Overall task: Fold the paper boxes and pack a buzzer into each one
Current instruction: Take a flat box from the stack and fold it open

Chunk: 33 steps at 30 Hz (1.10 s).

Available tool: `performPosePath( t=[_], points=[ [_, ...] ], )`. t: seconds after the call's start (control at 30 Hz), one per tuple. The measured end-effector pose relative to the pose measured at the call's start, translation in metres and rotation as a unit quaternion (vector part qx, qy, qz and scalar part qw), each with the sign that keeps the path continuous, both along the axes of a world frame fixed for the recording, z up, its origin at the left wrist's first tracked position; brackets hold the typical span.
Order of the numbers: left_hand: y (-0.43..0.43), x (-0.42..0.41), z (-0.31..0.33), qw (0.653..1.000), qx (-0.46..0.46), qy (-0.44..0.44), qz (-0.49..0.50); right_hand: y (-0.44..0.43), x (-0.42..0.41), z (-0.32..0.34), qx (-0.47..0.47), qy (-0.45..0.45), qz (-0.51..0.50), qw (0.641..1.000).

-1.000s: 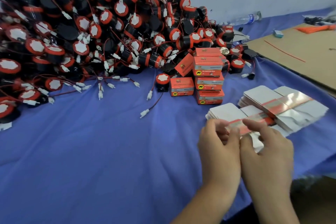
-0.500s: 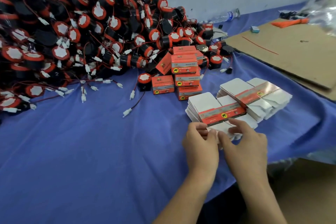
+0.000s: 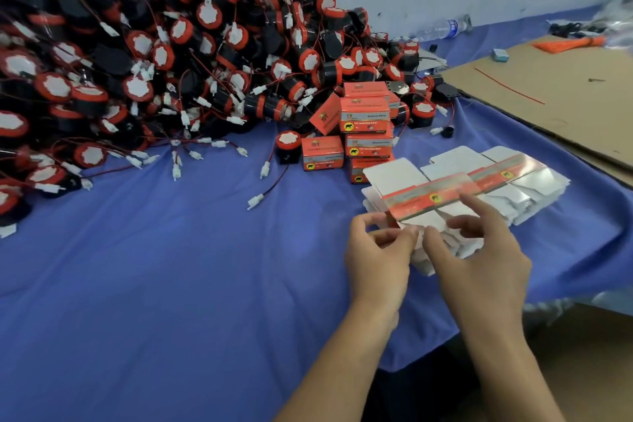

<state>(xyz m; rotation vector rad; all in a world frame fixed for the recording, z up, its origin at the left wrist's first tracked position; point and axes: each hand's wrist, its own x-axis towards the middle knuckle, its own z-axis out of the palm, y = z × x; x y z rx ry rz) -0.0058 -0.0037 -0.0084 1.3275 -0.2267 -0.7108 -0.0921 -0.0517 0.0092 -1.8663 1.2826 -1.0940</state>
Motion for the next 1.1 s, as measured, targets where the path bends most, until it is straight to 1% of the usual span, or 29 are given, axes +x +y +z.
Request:
performPosePath(
  t=[0.13,0.23,0.33,0.37,0.43,0.5,0.57,0.63,0.7,0.8,0.93,1.0,1.1],
  points=[
    [0.011,0.002,0.016,0.997,-0.077,0.021,0.008,0.014,0.004,0.01,-0.043,-0.031,0.024,0.998],
    [0.032,0.011,0.028,0.992,-0.128,0.013,0.013,0.022,0.007,0.016,-0.099,-0.008,0.054,0.994],
    [0.07,0.021,0.031,0.991,-0.128,-0.043,0.022,0.03,0.013,0.032,-0.182,0.035,0.089,0.979],
    [0.085,0.024,0.031,0.99,-0.122,-0.062,0.029,0.033,0.017,0.038,-0.201,0.061,0.113,0.971],
    [0.118,0.03,0.03,0.988,-0.118,-0.089,0.037,0.039,0.024,0.047,-0.209,0.137,0.181,0.951],
    [0.15,0.033,0.029,0.987,-0.105,-0.108,0.046,0.049,0.032,0.053,-0.162,0.186,0.28,0.928],
    [0.179,0.035,0.028,0.986,-0.095,-0.116,0.066,0.061,0.041,0.057,-0.075,0.177,0.385,0.903],
    [0.204,0.038,0.028,0.983,-0.087,-0.121,0.104,0.077,0.051,0.057,-0.04,0.166,0.443,0.88],
    [0.225,0.041,0.029,0.976,-0.064,-0.157,0.136,0.096,0.062,0.054,-0.043,0.156,0.46,0.873],
    [0.253,0.042,0.027,0.962,0.009,-0.232,0.145,0.123,0.076,0.047,-0.04,0.142,0.465,0.873],
    [0.289,0.048,0.019,0.919,0.13,-0.324,0.184,0.155,0.091,0.036,0.036,0.057,0.475,0.878],
    [0.304,0.051,0.02,0.908,0.153,-0.352,0.168,0.167,0.096,0.032,0.065,0.034,0.488,0.87],
    [0.321,0.056,0.022,0.919,0.176,-0.343,0.088,0.18,0.095,0.032,0.066,0.054,0.531,0.843]
  ],
)
